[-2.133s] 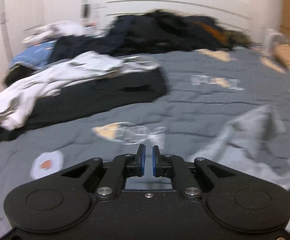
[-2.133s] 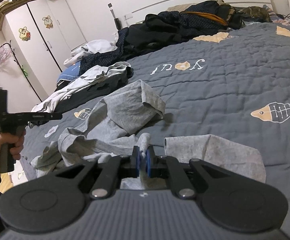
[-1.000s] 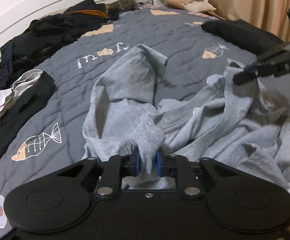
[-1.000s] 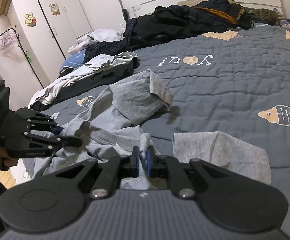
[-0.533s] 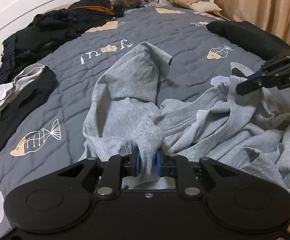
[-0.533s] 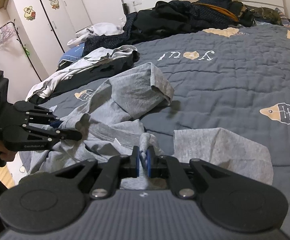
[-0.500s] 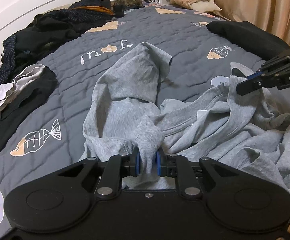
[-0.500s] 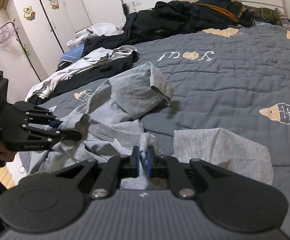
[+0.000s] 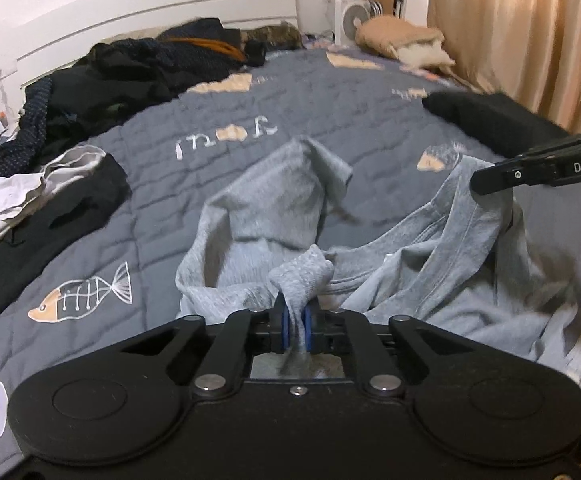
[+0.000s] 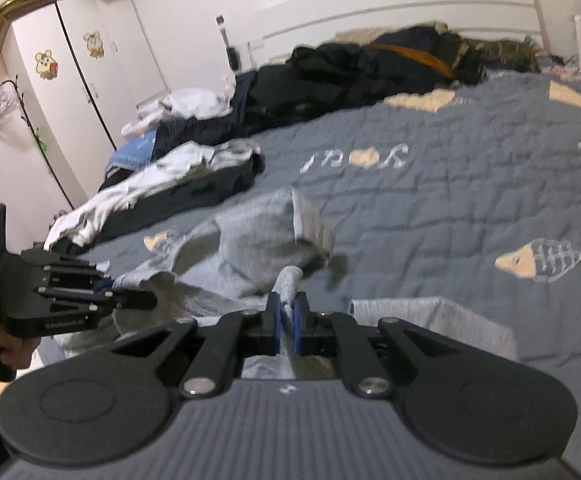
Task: Fold clothes
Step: 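Lift the grey shirt up by its shoulders with both grippers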
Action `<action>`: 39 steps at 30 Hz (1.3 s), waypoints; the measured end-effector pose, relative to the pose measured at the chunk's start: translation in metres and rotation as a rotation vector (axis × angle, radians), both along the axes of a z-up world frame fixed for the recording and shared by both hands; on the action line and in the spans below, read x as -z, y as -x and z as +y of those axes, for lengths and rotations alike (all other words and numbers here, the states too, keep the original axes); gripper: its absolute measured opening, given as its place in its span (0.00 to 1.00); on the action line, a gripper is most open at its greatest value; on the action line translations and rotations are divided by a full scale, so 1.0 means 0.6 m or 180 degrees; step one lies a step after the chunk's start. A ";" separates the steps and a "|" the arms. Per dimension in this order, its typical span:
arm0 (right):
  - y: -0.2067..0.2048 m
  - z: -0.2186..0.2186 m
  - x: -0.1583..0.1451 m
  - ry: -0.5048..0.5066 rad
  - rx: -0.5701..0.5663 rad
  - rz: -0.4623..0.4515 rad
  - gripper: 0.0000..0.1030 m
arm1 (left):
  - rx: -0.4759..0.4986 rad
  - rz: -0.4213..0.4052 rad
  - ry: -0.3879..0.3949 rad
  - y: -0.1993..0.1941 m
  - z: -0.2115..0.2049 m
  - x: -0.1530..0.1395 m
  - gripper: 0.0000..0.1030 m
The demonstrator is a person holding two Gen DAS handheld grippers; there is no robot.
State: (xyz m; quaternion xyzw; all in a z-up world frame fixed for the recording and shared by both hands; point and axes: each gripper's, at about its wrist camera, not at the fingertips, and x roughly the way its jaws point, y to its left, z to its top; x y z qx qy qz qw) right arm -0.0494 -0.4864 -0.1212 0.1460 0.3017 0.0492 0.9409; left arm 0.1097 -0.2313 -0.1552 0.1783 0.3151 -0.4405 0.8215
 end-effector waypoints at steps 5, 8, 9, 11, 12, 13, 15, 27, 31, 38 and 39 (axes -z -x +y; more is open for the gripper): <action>0.011 -0.008 -0.053 0.0054 0.0088 -0.0205 0.05 | -0.0052 -0.0173 0.0109 0.005 0.012 -0.064 0.06; 0.015 -0.007 -0.098 0.0159 0.0094 -0.0317 0.05 | -0.0079 -0.0328 0.0164 0.012 0.019 -0.110 0.06; 0.016 -0.007 -0.114 0.0190 0.0101 -0.0363 0.05 | -0.0088 -0.0379 0.0182 0.014 0.022 -0.126 0.06; 0.019 -0.005 -0.146 0.0250 0.0126 -0.0469 0.05 | -0.0106 -0.0482 0.0218 0.018 0.027 -0.157 0.06; 0.021 -0.004 -0.168 0.0274 0.0141 -0.0541 0.05 | -0.0116 -0.0534 0.0236 0.020 0.030 -0.172 0.06; 0.023 -0.004 -0.188 0.0286 0.0145 -0.0610 0.05 | -0.0125 -0.0585 0.0254 0.022 0.032 -0.188 0.06; 0.029 0.000 -0.228 0.0320 0.0143 -0.0752 0.05 | -0.0154 -0.0727 0.0331 0.033 0.038 -0.232 0.06; 0.079 0.053 -0.469 0.0592 0.0148 -0.1585 0.04 | -0.0400 -0.1646 0.0633 0.132 0.078 -0.504 0.05; 0.094 0.068 -0.545 0.0631 0.0172 -0.1843 0.04 | -0.0452 -0.1855 0.0727 0.171 0.094 -0.579 0.05; 0.141 0.100 -0.667 0.0872 0.0137 -0.2277 0.04 | -0.0575 -0.2289 0.0821 0.255 0.111 -0.697 0.06; 0.150 0.103 -0.683 0.0901 0.0142 -0.2339 0.04 | -0.0584 -0.2351 0.0834 0.268 0.113 -0.712 0.06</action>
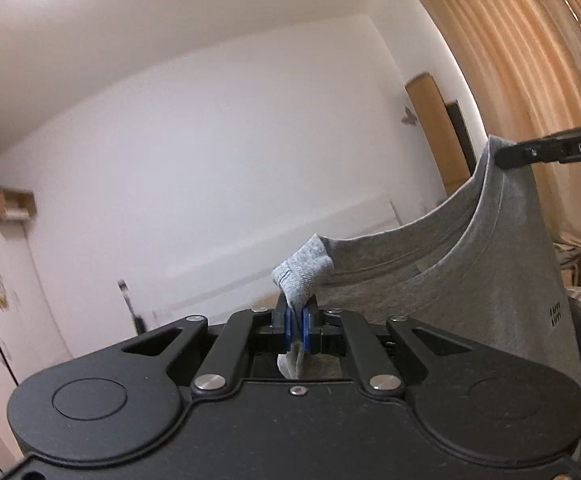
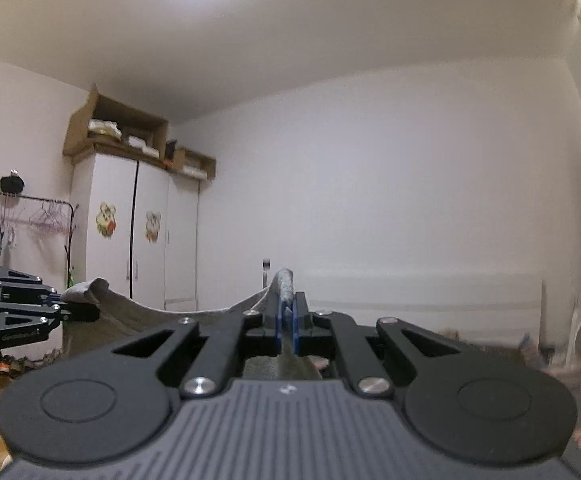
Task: Fold clothes
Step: 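Lift the grey shirt up by its shoulders with both grippers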
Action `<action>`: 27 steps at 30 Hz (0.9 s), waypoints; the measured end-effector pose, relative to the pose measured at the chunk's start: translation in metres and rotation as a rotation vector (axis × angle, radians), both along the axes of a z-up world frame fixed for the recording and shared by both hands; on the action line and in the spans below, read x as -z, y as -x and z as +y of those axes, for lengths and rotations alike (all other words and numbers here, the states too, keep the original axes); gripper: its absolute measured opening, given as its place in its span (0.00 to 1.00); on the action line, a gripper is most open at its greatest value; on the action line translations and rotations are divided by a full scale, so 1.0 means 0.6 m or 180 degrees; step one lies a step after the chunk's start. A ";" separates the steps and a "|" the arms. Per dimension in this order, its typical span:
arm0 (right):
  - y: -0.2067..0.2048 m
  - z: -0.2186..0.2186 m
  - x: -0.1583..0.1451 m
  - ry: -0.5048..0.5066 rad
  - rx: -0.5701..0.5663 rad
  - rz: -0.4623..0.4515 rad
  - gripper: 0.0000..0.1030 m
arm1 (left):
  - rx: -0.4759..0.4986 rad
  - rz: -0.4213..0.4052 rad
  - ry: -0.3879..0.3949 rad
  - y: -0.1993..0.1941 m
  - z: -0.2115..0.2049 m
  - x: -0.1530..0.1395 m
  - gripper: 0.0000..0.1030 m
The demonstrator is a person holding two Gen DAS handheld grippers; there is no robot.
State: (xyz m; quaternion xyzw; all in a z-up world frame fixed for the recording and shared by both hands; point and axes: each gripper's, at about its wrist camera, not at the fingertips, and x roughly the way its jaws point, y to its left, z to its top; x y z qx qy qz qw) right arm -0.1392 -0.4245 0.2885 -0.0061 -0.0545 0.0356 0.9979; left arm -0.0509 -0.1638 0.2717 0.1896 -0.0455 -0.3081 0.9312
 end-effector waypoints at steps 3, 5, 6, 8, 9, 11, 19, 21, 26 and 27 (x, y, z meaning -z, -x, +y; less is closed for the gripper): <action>0.026 0.008 -0.044 0.0083 0.0017 -0.0173 0.04 | -0.0021 -0.0151 0.0066 0.036 0.001 -0.041 0.06; 0.046 0.014 -0.066 0.0125 0.0023 -0.0269 0.04 | -0.0019 -0.0233 0.0110 0.058 0.001 -0.066 0.06; 0.056 0.017 -0.075 0.0161 0.0026 -0.0306 0.04 | -0.0018 -0.0274 0.0132 0.069 0.001 -0.079 0.06; 0.076 0.023 -0.094 0.0230 0.0034 -0.0380 0.04 | -0.0022 -0.0334 0.0140 0.080 -0.008 -0.092 0.05; 0.084 0.024 -0.100 0.0256 0.0050 -0.0413 0.04 | -0.0024 -0.0361 0.0140 0.084 -0.013 -0.097 0.05; 0.093 0.021 -0.112 0.0254 0.0052 -0.0452 0.04 | -0.0029 -0.0416 0.0140 0.092 -0.024 -0.107 0.05; 0.094 0.015 -0.126 0.0286 0.0110 -0.0460 0.04 | -0.0050 -0.0535 0.0114 0.103 -0.067 -0.135 0.05; 0.089 0.013 -0.123 0.0281 0.0123 -0.0405 0.04 | -0.0068 -0.0498 0.0068 0.091 -0.079 -0.129 0.05; 0.029 0.004 -0.098 0.0275 0.0184 -0.0168 0.04 | -0.0081 -0.0265 -0.0023 0.017 -0.120 -0.100 0.06; 0.012 -0.002 -0.089 0.0267 0.0207 -0.0100 0.04 | -0.0081 -0.0204 -0.0043 -0.001 -0.129 -0.093 0.06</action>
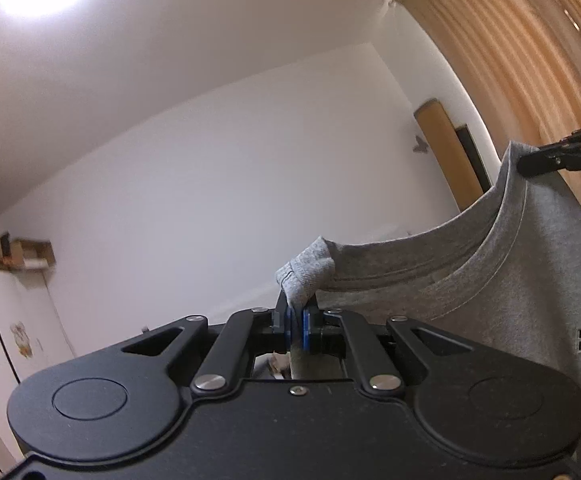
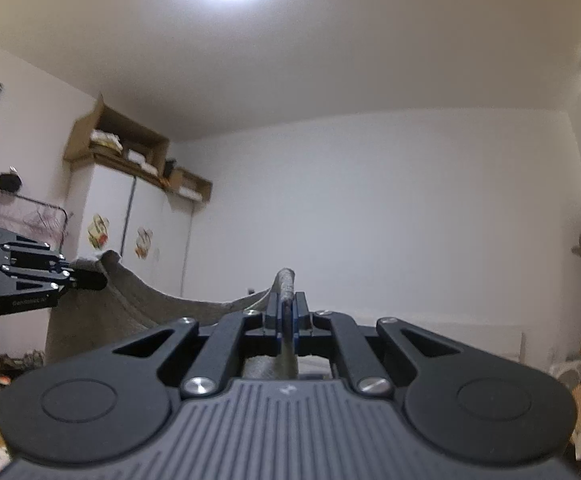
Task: Fold clothes
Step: 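Lift the grey shirt up by its shoulders with both grippers, then lower the grey shirt onto the quilt and open both grippers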
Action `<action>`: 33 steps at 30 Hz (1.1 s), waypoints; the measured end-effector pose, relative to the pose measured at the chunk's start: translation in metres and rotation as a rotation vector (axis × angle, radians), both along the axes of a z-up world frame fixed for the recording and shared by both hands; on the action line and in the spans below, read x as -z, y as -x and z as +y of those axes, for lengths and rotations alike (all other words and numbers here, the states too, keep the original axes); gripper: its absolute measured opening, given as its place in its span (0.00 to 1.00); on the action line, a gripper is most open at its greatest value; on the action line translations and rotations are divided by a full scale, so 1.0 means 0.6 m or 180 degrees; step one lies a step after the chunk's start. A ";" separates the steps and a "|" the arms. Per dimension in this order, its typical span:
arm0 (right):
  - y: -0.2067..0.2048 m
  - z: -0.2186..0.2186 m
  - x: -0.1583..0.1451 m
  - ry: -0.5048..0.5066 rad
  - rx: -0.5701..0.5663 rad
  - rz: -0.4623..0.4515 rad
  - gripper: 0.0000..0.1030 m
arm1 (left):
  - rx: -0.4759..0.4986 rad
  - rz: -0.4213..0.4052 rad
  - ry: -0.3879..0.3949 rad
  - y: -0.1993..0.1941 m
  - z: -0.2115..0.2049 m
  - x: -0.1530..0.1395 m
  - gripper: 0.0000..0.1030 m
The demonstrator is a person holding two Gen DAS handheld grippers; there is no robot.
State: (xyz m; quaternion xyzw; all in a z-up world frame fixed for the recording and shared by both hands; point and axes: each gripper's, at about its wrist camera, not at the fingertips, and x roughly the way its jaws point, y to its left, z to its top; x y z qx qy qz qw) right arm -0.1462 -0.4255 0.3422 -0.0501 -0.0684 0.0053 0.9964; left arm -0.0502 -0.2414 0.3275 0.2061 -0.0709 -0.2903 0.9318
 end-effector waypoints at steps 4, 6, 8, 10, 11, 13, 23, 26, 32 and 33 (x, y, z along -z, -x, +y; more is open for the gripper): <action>-0.079 -0.033 0.044 -0.0054 0.0114 0.0278 0.04 | 0.0007 0.0247 -0.0102 -0.075 -0.037 0.038 0.06; -0.124 -0.052 0.072 -0.0073 0.0195 0.0412 0.04 | 0.0008 0.0374 -0.0184 -0.118 -0.058 0.065 0.06; -0.168 -0.067 0.104 -0.0075 0.0272 0.0539 0.04 | 0.0003 0.0497 -0.0267 -0.167 -0.084 0.092 0.06; -0.215 -0.080 0.138 -0.0085 0.0349 0.0664 0.04 | 0.0005 0.0623 -0.0347 -0.216 -0.105 0.124 0.06; -0.238 -0.088 0.158 -0.0102 0.0375 0.0733 0.04 | 0.0008 0.0704 -0.0385 -0.244 -0.120 0.144 0.06; -0.284 -0.099 0.200 -0.0143 0.0432 0.0878 0.04 | 0.0013 0.0845 -0.0459 -0.289 -0.146 0.188 0.06; -0.435 -0.171 0.451 -0.0351 0.0654 0.1578 0.04 | 0.0010 0.1548 -0.0736 -0.500 -0.220 0.441 0.06; -0.469 -0.177 0.516 -0.0360 0.0670 0.1718 0.04 | -0.0019 0.1730 -0.0792 -0.543 -0.194 0.511 0.06; -0.538 -0.188 0.607 -0.0353 0.0757 0.1875 0.04 | -0.0111 0.1992 -0.0824 -0.587 -0.171 0.590 0.06; -0.549 -0.190 0.620 -0.0339 0.0771 0.1886 0.04 | -0.0114 0.2018 -0.0839 -0.593 -0.173 0.599 0.06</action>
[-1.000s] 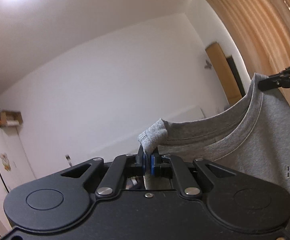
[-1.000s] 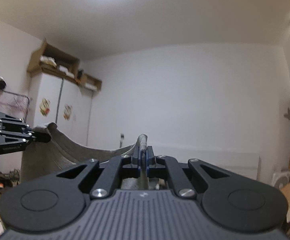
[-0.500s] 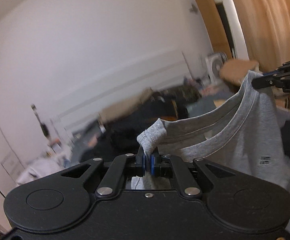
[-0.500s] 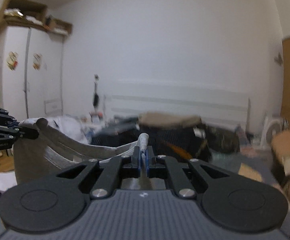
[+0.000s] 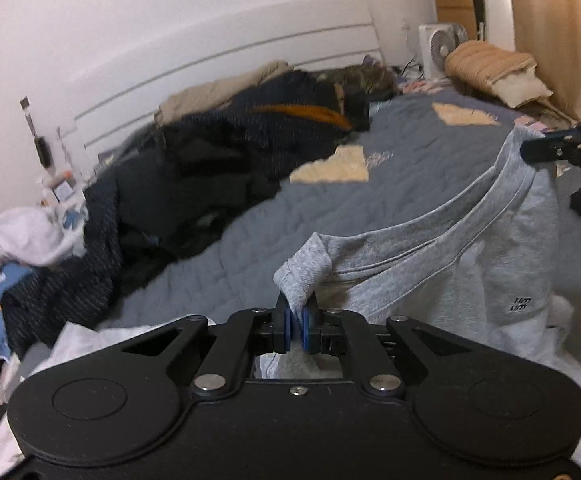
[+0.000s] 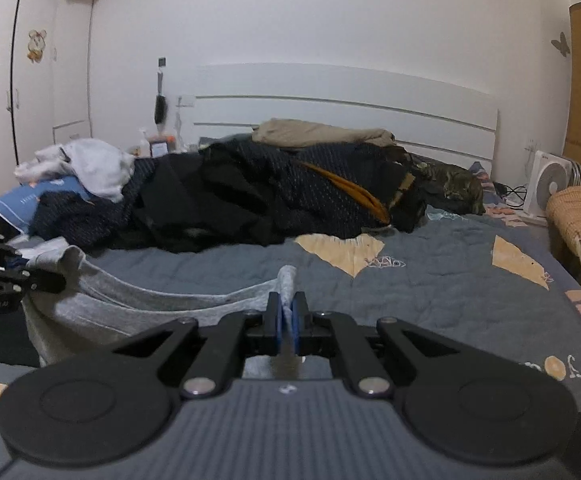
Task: Fold clothes
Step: 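Lower the grey shirt onto the quilt and open both grippers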
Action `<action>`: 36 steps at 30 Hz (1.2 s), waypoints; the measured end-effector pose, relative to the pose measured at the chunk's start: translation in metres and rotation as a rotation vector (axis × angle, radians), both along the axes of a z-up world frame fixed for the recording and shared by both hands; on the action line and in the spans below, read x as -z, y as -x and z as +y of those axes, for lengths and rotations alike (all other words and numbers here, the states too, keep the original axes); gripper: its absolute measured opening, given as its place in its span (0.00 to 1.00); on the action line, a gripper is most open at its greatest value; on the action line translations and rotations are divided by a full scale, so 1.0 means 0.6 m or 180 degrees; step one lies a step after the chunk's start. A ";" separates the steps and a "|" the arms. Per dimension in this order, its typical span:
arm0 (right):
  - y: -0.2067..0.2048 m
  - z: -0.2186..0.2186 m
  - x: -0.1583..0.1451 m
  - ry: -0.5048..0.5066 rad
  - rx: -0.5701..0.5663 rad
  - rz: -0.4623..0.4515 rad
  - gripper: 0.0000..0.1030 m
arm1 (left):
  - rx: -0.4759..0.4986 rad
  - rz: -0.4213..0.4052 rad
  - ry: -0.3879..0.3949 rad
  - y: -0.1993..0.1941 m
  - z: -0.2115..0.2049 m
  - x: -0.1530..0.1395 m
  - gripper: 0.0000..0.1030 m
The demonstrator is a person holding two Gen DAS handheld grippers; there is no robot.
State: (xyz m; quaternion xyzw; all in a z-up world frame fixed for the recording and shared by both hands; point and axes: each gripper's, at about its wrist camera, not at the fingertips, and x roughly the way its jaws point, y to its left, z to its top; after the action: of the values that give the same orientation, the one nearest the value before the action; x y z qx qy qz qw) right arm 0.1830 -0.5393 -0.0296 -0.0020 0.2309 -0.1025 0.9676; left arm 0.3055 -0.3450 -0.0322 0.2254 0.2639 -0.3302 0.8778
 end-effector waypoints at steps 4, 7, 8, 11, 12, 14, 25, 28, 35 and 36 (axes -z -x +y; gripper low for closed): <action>-0.043 -0.014 0.044 -0.0018 0.0038 0.0020 0.05 | -0.0006 0.0104 -0.0058 -0.024 -0.008 0.036 0.06; -0.074 -0.025 0.076 -0.0060 0.0067 0.0042 0.08 | -0.0011 0.0183 -0.0101 -0.041 -0.015 0.062 0.07; -0.080 -0.027 0.085 -0.0071 0.0074 0.0091 0.09 | -0.0012 0.0209 -0.0116 -0.047 -0.017 0.071 0.07; -0.090 -0.026 0.110 -0.0035 0.0092 0.0260 0.18 | -0.0017 0.0287 -0.0159 -0.065 -0.023 0.098 0.12; -0.085 -0.025 0.115 -0.0009 0.0080 0.0275 0.22 | -0.0018 0.0313 -0.0174 -0.071 -0.025 0.107 0.19; -0.072 -0.024 0.121 0.0011 0.0069 0.0309 0.31 | -0.0023 0.0279 -0.0150 -0.062 -0.008 0.102 0.33; 0.043 -0.047 0.074 -0.0356 0.0153 0.0209 0.41 | -0.0051 0.0260 0.0115 0.039 0.086 0.037 0.54; 0.097 -0.030 0.069 -0.0402 0.0134 0.0244 0.41 | -0.0109 0.0391 0.0240 0.082 0.108 0.039 0.54; 0.231 0.027 0.110 -0.0692 0.0077 0.0429 0.44 | -0.0184 0.0646 0.0308 0.198 0.143 0.079 0.54; 0.248 0.036 0.118 -0.0719 0.0073 0.0462 0.44 | -0.0184 0.0671 0.0300 0.216 0.148 0.086 0.54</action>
State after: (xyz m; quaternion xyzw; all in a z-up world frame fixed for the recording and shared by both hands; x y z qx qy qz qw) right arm 0.0344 -0.5177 -0.1003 0.1022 0.3104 -0.0866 0.9411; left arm 0.1759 -0.2563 -0.0838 0.1402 0.3454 -0.3387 0.8639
